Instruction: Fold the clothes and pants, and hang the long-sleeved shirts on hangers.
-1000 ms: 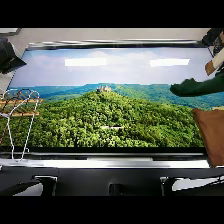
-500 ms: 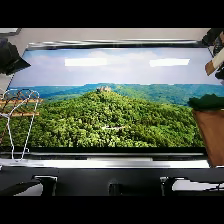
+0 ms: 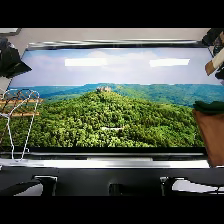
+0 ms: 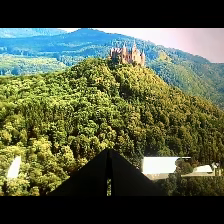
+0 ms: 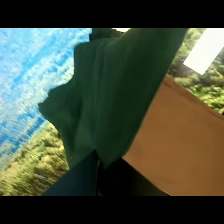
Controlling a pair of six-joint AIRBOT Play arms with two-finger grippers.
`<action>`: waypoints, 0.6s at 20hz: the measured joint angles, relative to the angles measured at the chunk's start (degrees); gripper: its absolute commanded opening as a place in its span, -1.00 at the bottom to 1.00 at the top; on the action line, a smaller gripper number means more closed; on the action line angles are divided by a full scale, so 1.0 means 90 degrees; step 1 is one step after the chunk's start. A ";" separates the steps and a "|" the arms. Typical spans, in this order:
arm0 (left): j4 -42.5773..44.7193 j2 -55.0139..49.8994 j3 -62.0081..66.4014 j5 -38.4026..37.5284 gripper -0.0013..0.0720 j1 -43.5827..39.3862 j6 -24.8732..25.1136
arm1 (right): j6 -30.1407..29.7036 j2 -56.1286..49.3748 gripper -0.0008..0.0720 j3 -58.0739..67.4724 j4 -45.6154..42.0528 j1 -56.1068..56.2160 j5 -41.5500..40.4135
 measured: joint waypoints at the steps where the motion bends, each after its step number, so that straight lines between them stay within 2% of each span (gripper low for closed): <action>1: 0.0000 0.0000 0.0000 -0.0012 -0.92 0.0000 0.0000 | -0.0087 0.0010 -0.90 -0.0058 -0.0078 0.0000 0.0109; 5: 0.0000 0.0000 0.0000 -0.0022 -0.92 0.0000 0.0002 | -0.0335 0.0049 -0.90 -0.0828 -0.0534 0.0000 0.0505; 12: 0.0000 0.0000 0.0000 -0.0027 -0.92 0.0000 0.0002 | -0.0544 0.0085 -0.90 -0.2953 -0.1571 0.0000 0.0670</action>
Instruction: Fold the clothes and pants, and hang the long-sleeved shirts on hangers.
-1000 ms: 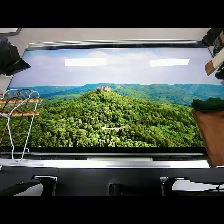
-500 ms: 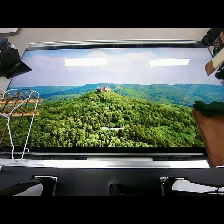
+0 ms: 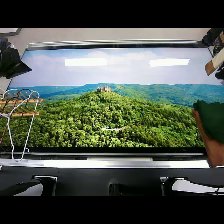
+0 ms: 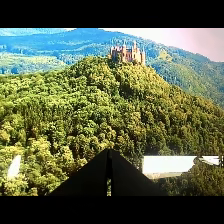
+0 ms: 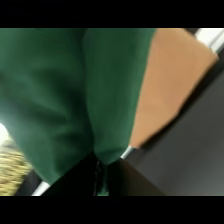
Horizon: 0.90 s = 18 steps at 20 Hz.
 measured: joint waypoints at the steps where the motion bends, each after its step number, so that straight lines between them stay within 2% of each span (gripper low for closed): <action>1: 0.0000 0.0000 0.0000 -0.0002 -0.92 0.0000 0.0000 | -0.0022 0.0000 -0.90 -0.0204 -0.0134 0.0000 -0.0005; 10: 0.0000 0.0000 0.0000 -0.0002 -0.92 0.0000 0.0000 | -0.0073 -0.0010 -0.90 -0.0794 -0.0991 -0.0002 -0.0102; 18: 0.0000 0.0000 0.0000 0.0000 -0.92 0.0000 0.0000 | -0.0095 -0.0010 -0.90 -0.0862 -0.1234 -0.0046 0.0267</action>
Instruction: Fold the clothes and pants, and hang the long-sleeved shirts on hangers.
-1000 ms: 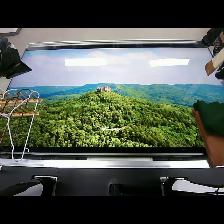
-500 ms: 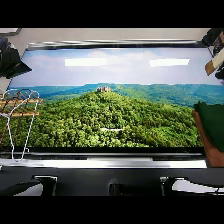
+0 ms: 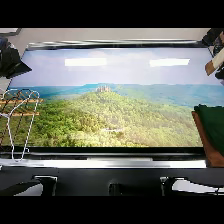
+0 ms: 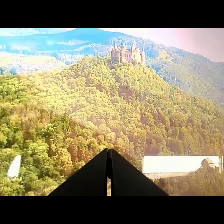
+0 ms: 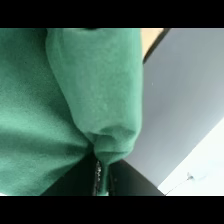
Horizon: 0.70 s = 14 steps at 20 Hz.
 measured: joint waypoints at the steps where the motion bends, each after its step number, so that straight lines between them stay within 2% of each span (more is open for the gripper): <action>1: 0.0000 0.0000 0.0000 0.0002 -0.92 0.0000 0.0002 | 0.0000 0.0000 -0.90 0.0000 -0.0005 0.0000 0.0039; 6: 0.0000 0.0000 0.0000 0.0017 -0.92 0.0000 0.0002 | -0.0002 0.0000 -0.87 -0.0002 -0.0061 0.0000 0.0165; 7: 0.0000 0.0000 0.0000 0.0017 -0.92 0.0000 0.0000 | -0.0002 0.0000 -0.65 -0.0002 -0.0083 0.0000 0.0185; 9: 0.0000 0.0000 0.0000 0.0022 -0.92 0.0000 0.0000 | -0.0017 0.0000 -0.49 -0.0002 -0.0204 -0.0002 0.0260; 10: 0.0000 0.0000 0.0000 0.0022 -0.92 0.0000 0.0000 | -0.0007 0.0000 -0.10 -0.0002 -0.0338 -0.0002 0.0282; 11: 0.0002 0.0000 0.0000 0.0022 -0.92 0.0000 0.0000 | 0.0046 0.0000 0.41 -0.0002 -0.0483 -0.0002 0.0306; 12: 0.0000 0.0000 0.0000 0.0022 -0.92 0.0000 0.0000 | 0.0129 0.0007 0.53 -0.0002 -0.0678 -0.0002 0.0347; 14: 0.0000 0.0000 0.0000 0.0022 -0.92 0.0000 0.0002 | 0.0284 0.0066 0.44 -0.0002 -0.1005 -0.0002 0.0355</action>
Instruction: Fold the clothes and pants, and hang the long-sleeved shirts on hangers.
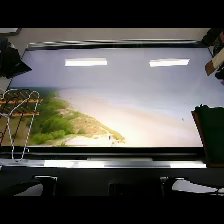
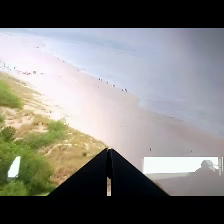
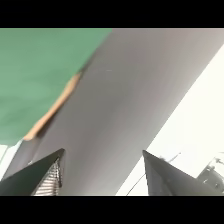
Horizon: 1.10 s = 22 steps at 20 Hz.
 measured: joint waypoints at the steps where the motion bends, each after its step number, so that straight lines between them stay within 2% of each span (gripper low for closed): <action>1: 0.0002 0.0000 0.0000 0.0002 -0.92 0.0000 -0.0002 | 0.0056 0.0036 0.44 0.0000 -0.0095 0.0000 -0.0024; 2: 0.0000 0.0000 0.0000 0.0002 -0.92 0.0000 -0.0002 | 0.0112 0.0080 0.32 0.0000 -0.0177 0.0000 -0.0104; 5: 0.0022 -0.0010 -0.0002 0.0002 -0.92 0.0000 0.0066 | 0.0180 0.0199 -0.32 0.0019 0.0049 0.0000 -0.0391; 7: 0.0129 -0.0027 -0.0085 0.0007 -0.92 0.0000 0.0221 | -0.0015 0.0274 -0.33 0.0056 0.0799 0.0039 -0.0670; 10: 0.0517 -0.0034 -0.0600 0.0000 -0.92 0.0000 0.0447 | -0.0648 0.0401 -0.83 0.0085 0.2448 0.0471 -0.1214; 11: 0.0624 -0.0034 -0.0867 -0.0005 -0.92 -0.0002 0.0534 | -0.0835 0.0425 -0.90 0.0090 0.2936 0.0724 -0.1350; 15: 0.1047 0.0007 -0.2103 0.0022 -0.92 -0.0117 0.0865 | -0.1423 0.0474 -0.90 0.0100 0.4626 0.2283 -0.1625; 22: 0.1360 0.0022 -0.2951 0.0002 -0.92 -0.0282 0.0957 | -0.1690 0.0488 -0.89 0.0100 0.5401 0.4663 -0.1719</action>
